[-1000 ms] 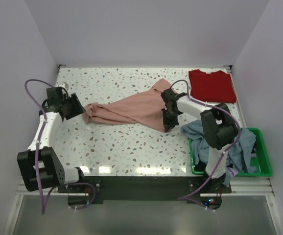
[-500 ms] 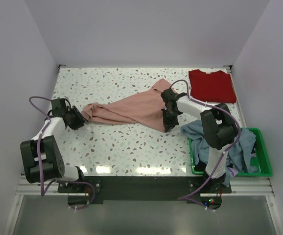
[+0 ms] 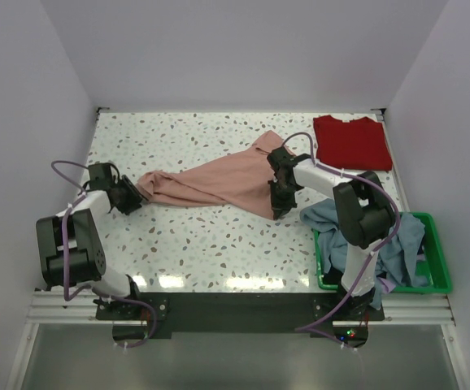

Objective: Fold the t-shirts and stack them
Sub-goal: Flatten the tshirt out

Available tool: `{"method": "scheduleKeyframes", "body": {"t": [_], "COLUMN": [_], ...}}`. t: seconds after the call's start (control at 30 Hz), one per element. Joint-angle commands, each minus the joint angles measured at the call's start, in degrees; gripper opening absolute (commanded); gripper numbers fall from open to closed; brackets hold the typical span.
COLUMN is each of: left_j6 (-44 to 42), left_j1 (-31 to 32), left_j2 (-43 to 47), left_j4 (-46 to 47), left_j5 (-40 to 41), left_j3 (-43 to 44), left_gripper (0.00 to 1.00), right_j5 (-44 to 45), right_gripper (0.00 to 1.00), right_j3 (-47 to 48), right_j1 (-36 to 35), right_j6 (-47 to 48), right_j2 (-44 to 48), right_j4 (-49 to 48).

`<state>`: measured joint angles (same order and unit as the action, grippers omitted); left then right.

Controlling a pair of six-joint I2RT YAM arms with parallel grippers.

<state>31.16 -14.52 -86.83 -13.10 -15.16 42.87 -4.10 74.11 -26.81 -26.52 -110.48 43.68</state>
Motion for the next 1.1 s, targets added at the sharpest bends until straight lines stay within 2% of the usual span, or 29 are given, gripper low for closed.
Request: {"method": "scheduleKeyframes", "body": {"t": [0.0,0.43,0.57,0.63,0.67,0.77,0.97,1.07], "left_j6": [1.4,2.2,2.6,2.6,2.4,2.1,1.3,0.2], "left_j1": [-0.3,-0.3,-0.2,-0.3,-0.2,-0.3,-0.2,-0.2], "left_j2": [-1.1,-6.3,-7.3,-7.1,-7.1,-6.6,-2.8,0.1], "left_j4": [3.9,8.4,8.9,8.7,8.4,7.0,2.7,0.1], "left_j5": [0.5,-1.5,-2.4,-2.6,-2.5,-2.3,-1.6,-0.7], "left_j3": [2.4,2.8,3.0,3.0,3.0,3.4,4.7,5.5], "left_gripper": [0.39,0.39,0.23,0.19,0.13,0.06,0.06,0.09], "right_j5": [1.1,0.9,0.9,0.9,0.9,0.8,0.8,0.8], "right_gripper": [0.00,0.00,0.00,0.00,0.00,0.00,0.00,0.00], "right_j3": [-1.0,-0.2,0.1,0.2,0.2,0.5,1.2,1.1], "right_j1": [0.4,0.4,0.5,0.6,0.6,0.6,0.8,0.9], "right_j6": [0.7,0.7,0.8,0.7,0.7,0.8,0.6,0.4], "right_j2": [0.9,0.2,-0.1,-0.2,-0.3,-0.3,1.0,1.8], "right_j4": [1.1,1.8,1.8,1.9,1.9,2.1,3.2,3.3]}}
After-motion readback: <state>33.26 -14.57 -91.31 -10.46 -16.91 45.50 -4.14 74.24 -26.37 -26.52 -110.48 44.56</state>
